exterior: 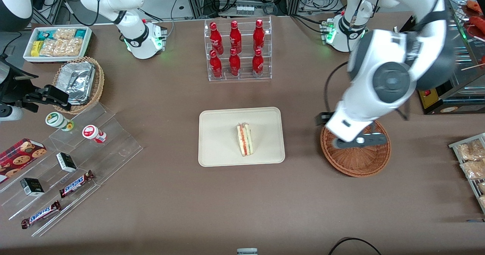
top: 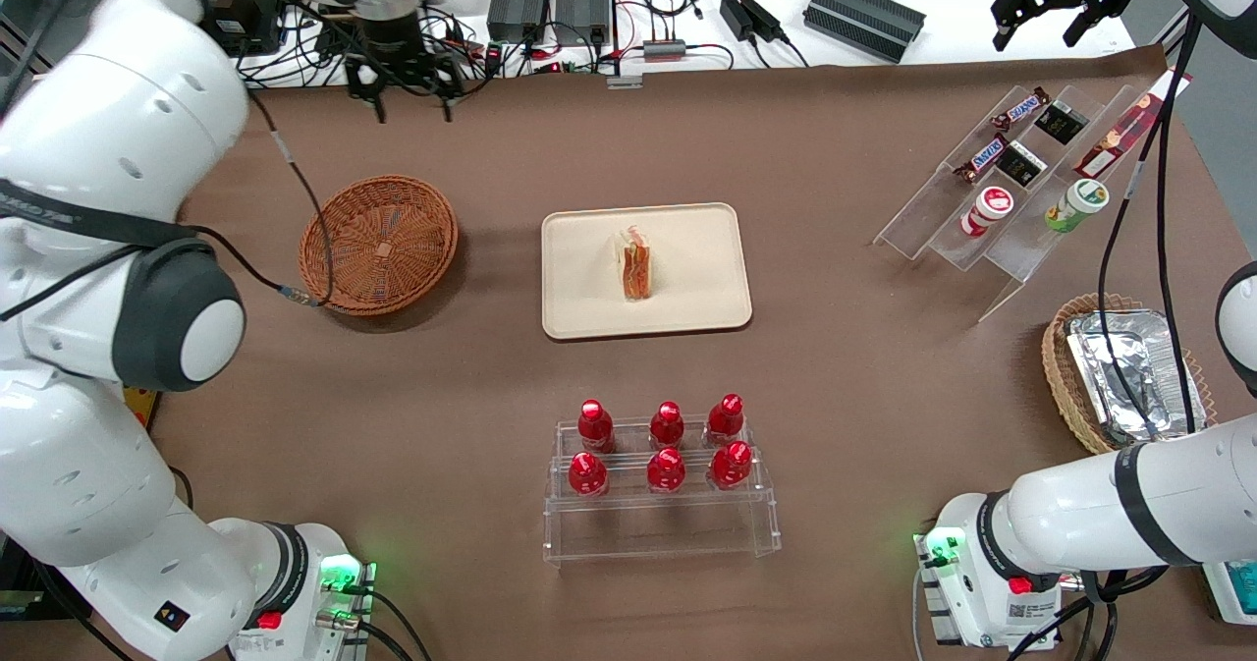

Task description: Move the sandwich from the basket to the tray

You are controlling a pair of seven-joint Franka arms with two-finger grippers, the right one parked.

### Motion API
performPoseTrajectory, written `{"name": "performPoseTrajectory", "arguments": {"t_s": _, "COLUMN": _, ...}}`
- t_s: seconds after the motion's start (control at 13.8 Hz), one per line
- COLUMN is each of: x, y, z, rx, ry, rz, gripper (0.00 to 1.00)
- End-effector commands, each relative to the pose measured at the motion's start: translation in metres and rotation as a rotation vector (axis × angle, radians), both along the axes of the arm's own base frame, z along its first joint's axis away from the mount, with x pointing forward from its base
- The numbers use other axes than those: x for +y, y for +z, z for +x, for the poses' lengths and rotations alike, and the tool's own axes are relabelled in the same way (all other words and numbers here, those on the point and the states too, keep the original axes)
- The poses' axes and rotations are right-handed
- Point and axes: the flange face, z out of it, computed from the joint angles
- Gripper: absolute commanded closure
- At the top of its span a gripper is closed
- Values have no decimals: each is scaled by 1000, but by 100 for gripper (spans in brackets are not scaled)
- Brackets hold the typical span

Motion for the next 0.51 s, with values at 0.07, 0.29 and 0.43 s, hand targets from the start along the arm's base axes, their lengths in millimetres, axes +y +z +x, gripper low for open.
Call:
{"name": "performPoseTrajectory", "arguments": {"t_s": 0.07, "x": 42, "y": 28, "z": -23, "rx": 48, "ry": -46, "rz": -53, "gripper": 0}}
{"name": "performPoseTrajectory", "arguments": {"t_s": 0.29, "x": 71, "y": 61, "z": -41, "rx": 76, "ry": -110, "rz": -78, "gripper": 0}}
{"name": "performPoseTrajectory", "arguments": {"t_s": 0.43, "x": 83, "y": 79, "z": -50, "rx": 75, "ry": -150, "rz": -86, "gripper": 0}}
